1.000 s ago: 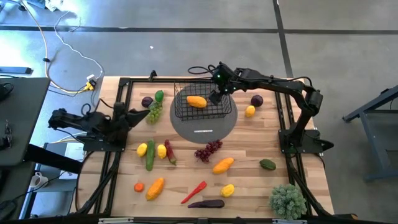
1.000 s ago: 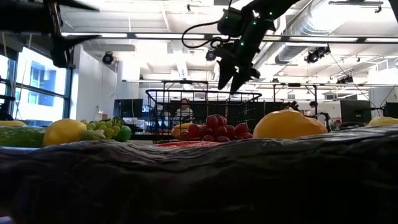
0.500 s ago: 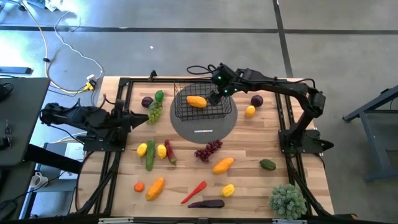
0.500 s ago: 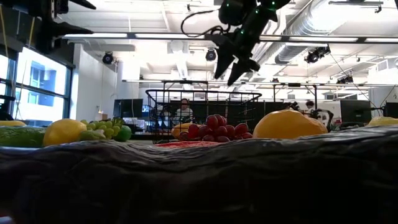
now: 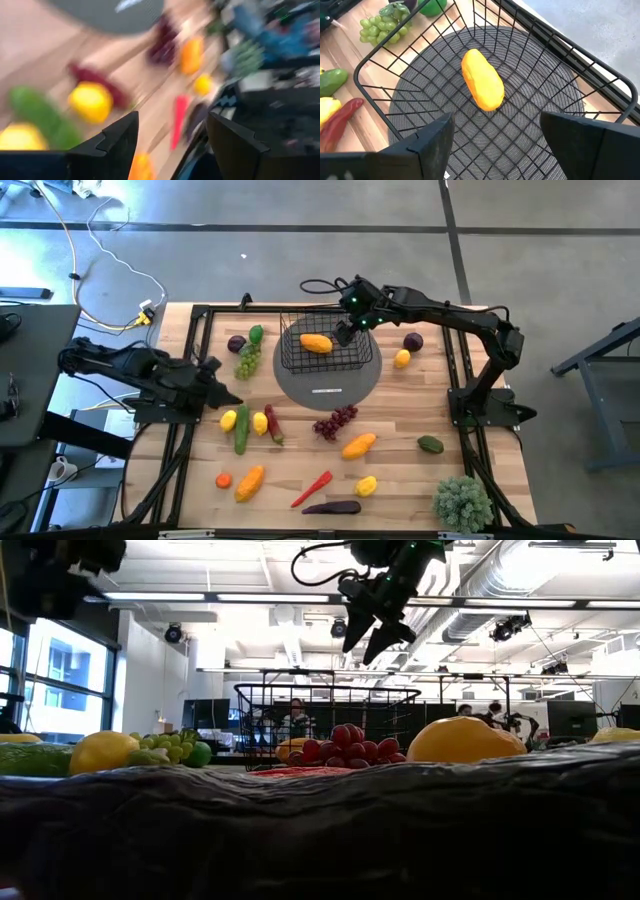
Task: Build produce basket
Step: Put the middle left lemon into the wire basket
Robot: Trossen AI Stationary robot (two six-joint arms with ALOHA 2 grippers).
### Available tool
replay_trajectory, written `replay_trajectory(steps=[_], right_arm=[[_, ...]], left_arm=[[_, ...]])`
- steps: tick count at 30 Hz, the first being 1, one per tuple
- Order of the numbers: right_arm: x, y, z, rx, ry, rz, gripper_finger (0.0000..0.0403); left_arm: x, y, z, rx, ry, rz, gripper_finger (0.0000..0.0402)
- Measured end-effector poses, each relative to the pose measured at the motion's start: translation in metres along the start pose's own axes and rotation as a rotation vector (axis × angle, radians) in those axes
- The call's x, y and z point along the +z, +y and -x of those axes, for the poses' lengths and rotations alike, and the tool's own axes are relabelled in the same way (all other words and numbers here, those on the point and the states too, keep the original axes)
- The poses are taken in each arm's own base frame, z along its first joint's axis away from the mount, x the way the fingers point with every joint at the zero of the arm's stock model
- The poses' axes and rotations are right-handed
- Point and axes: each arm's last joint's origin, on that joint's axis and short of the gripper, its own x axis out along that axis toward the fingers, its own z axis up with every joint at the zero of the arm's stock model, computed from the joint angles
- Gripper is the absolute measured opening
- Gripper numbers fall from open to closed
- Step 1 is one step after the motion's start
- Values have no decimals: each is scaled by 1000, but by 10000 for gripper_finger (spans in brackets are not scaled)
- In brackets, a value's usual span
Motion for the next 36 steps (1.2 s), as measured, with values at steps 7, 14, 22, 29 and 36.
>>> replay_trajectory(steps=[7,14,22,29,36], right_arm=[[0,0,0,-1,3,6,275],[-1,0,0,-8,10,25,275],[-2,-1,0,-18,21,33,275],[-2,-1,0,-19,23,33,275],[-3,-1,0,-20,27,34,275]], left_arm=[[-7,10,-18,229,151,38,223],[-10,15,-34,410,184,77,223],[-12,19,-51,560,218,72,223],[-14,21,-60,650,236,69,223],[-15,24,-66,708,265,71,223]])
